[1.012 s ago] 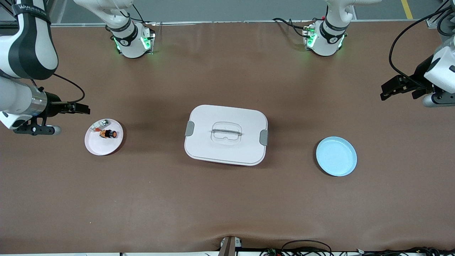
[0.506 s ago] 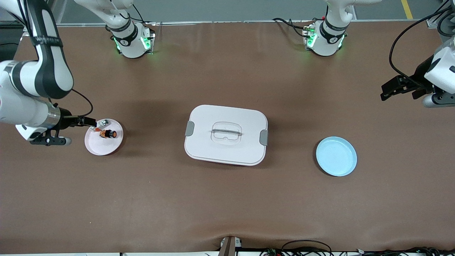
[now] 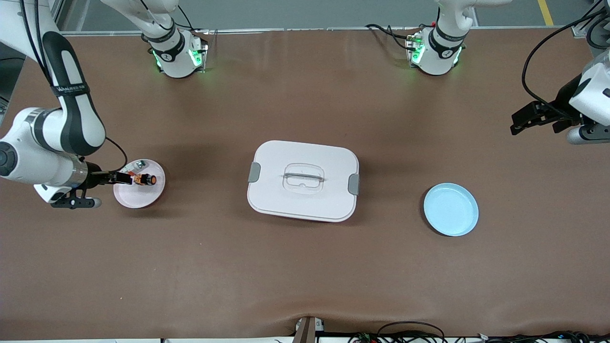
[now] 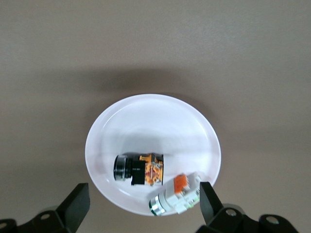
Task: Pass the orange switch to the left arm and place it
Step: 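Move the right gripper over the white plate toward the switch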
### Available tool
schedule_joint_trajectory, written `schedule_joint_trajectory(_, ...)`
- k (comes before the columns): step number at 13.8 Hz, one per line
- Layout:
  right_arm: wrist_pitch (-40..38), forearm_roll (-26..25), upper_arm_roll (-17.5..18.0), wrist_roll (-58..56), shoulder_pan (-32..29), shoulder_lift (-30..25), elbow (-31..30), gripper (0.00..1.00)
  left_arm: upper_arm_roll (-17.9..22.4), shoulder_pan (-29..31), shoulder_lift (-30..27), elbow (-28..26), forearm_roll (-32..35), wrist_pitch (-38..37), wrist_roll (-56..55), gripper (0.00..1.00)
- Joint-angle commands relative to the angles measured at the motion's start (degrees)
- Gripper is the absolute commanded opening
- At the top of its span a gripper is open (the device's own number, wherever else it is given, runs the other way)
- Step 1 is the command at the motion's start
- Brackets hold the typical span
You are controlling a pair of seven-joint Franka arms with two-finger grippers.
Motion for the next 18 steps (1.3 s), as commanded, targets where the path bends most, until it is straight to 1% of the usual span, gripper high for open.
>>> schedule_joint_trajectory(1,7.4,0.2,0.4,0.8,0.5,0.7,-5.3,1.00,0.0,0.2,0.6,1.4,-0.6,-1.2,1.4,1.00)
schedule_joint_trajectory(3,8.0,0.1,0.4,0.6,0.3,2.3,-5.3,1.00,0.0,0.1,0.7,1.4,-0.6,-1.2,1.3,1.00)
schedule_joint_trajectory(18,7.9,0.3,0.5,1.2,0.3,6.0,-5.5,1.00,0.0,0.1,1.0,2.0,-0.6,-1.3,1.3,1.00)
